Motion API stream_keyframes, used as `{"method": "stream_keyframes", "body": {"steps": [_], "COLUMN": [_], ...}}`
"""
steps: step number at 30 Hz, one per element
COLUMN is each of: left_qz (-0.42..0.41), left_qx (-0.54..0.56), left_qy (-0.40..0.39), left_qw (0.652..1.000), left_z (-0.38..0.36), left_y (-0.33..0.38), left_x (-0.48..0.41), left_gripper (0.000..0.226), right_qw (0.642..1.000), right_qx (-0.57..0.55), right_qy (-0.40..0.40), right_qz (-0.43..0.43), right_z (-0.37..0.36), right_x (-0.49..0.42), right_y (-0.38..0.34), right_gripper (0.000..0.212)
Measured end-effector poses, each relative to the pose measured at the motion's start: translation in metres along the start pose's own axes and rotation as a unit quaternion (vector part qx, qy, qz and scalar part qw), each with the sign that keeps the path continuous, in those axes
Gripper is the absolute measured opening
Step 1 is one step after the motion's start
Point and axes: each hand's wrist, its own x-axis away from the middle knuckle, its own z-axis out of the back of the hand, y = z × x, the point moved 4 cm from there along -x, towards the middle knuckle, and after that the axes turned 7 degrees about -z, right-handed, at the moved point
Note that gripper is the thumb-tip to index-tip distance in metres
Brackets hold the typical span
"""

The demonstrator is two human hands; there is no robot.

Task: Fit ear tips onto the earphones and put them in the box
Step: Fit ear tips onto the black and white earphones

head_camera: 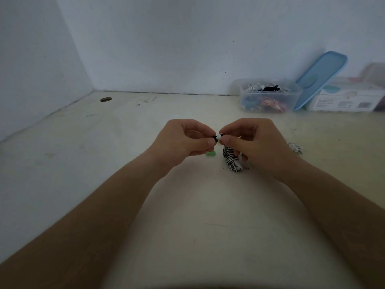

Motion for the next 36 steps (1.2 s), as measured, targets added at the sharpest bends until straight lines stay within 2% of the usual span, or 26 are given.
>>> {"method": "stream_keyframes", "body": {"steps": [6, 20, 36], "left_qz": [0.003, -0.016, -0.028], "left_qx": [0.007, 0.014, 0.013], "left_qy": [-0.007, -0.023, -0.004], "left_qw": [1.000, 1.000, 1.000], "left_z": [0.0000, -0.0036, -0.0056], "left_y": [-0.0003, 0.0003, -0.0002], "left_x": [-0.0004, 0.0001, 0.0004], "left_gripper": [0.019, 0.015, 0.015], "right_qw": [1.000, 0.999, 0.999], "right_qx": [0.020, -0.009, -0.021], "right_qy": [-0.005, -0.037, -0.026], "right_qz": [0.014, 0.010, 0.015], "right_z": [0.0010, 0.0017, 0.0022], "right_x": [-0.0006, -0.0003, 0.0004], "right_y": [-0.0018, 0.0005, 0.0003], "right_gripper": [0.009, 0.011, 0.010]}}
